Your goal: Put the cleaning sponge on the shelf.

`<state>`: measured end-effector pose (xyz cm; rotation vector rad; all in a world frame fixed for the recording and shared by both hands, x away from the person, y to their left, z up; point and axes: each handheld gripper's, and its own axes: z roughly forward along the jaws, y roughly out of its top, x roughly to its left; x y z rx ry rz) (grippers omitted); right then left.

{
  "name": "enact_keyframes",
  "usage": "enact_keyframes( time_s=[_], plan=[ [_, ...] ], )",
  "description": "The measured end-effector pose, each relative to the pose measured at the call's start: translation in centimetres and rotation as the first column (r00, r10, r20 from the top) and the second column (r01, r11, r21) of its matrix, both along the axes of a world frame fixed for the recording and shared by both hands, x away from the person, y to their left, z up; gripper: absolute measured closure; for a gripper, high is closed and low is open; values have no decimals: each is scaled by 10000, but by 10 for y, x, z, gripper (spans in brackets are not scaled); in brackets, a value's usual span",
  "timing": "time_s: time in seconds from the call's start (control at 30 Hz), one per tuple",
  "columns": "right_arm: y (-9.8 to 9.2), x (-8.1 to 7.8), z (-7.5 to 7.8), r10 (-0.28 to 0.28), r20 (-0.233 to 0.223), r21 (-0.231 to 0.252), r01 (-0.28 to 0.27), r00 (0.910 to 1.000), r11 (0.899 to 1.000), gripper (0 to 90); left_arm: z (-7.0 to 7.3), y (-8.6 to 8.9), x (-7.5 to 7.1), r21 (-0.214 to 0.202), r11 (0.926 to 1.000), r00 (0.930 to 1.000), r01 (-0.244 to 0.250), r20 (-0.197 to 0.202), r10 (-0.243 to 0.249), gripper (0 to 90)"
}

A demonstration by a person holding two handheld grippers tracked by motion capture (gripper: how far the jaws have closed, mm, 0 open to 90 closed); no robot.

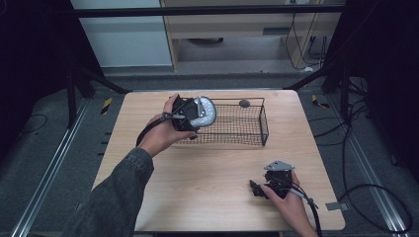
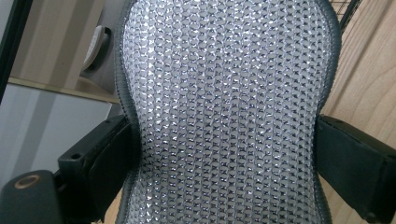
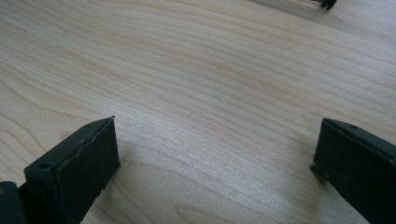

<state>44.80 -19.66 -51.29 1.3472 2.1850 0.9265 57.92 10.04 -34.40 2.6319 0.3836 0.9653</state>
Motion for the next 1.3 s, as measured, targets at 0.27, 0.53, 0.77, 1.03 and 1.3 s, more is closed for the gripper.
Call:
enact_keyframes(
  time_s=[0.27,0.53,0.77,1.03,1.3],
  plan=[
    [0,0,0,5,1,-10,-5,10000,10000,3,-5,-4,7,55,10000,10000,56,12,-56,75],
    [0,0,0,8,10,-8,-8,10000,10000,4,-9,-7,17,44,9999,9998,158,113,-159,74],
    [0,0,0,20,48,-36,-20,10000,10000,3,-13,-8,23,128,9997,9997,217,125,-219,74],
    [0,0,0,13,51,-28,-13,10000,10000,4,-17,-7,28,233,9995,9997,200,109,-203,74],
    [0,0,-1,24,93,-73,-23,10000,10000,4,-19,-8,35,306,9994,9997,183,130,-187,73]
  ],
)
